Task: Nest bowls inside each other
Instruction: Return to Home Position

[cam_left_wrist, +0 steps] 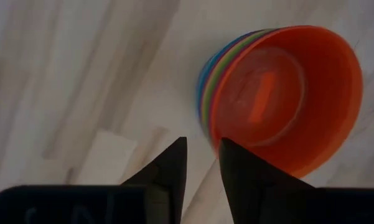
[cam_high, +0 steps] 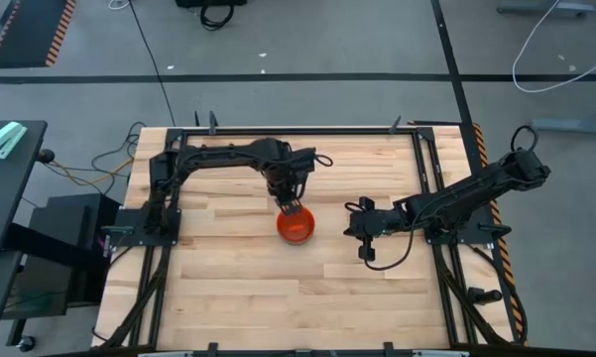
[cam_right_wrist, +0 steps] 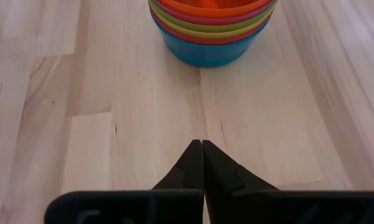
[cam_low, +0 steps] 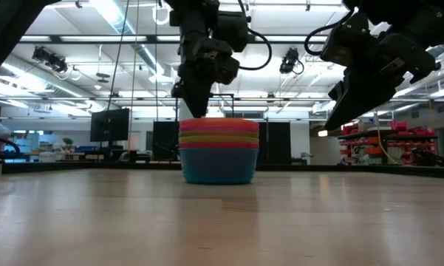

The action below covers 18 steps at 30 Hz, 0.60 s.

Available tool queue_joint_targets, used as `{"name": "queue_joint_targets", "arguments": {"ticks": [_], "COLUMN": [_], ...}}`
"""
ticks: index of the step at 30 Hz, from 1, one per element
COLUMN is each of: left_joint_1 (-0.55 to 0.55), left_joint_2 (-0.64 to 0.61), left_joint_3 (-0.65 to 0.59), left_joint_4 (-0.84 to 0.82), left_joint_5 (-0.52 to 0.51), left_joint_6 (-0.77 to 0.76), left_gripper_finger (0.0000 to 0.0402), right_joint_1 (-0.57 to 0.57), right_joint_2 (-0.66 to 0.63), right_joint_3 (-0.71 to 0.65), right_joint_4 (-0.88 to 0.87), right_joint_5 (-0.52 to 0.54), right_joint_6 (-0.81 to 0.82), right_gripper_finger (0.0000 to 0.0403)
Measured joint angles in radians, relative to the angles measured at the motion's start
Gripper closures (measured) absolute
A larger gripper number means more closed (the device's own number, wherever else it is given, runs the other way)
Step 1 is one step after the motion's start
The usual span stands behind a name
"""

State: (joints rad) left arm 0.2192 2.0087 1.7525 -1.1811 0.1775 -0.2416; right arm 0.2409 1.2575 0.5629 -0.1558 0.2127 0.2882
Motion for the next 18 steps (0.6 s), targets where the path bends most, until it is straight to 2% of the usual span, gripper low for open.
{"name": "queue_joint_targets", "arguments": {"ticks": [3, 8, 13, 18], "left_joint_1": [0.013, 0.015, 0.012, 0.008], "left_joint_2": [0.000, -0.019, -0.094, -0.197], "left_joint_3": [0.051, 0.099, 0.099, 0.096], "left_joint_4": [-0.065, -0.108, -0.108, -0.073], "left_joint_5": [-0.023, -0.132, -0.205, -0.327], "left_joint_6": [0.025, 0.069, 0.083, 0.091], "left_gripper_finger": [0.0302, 0.0311, 0.0319, 0.0324], "right_joint_1": [0.000, 0.000, 0.000, 0.012], "right_joint_2": [0.000, -0.005, -0.029, -0.088], "right_joint_3": [0.000, 0.000, 0.002, 0.002], "right_joint_4": [0.000, 0.000, -0.009, -0.012], "right_joint_5": [0.000, 0.000, 0.000, -0.004], "right_joint_6": [0.000, -0.001, -0.008, -0.029], "right_gripper_finger": [0.0400, 0.0400, 0.0400, 0.0400]}}
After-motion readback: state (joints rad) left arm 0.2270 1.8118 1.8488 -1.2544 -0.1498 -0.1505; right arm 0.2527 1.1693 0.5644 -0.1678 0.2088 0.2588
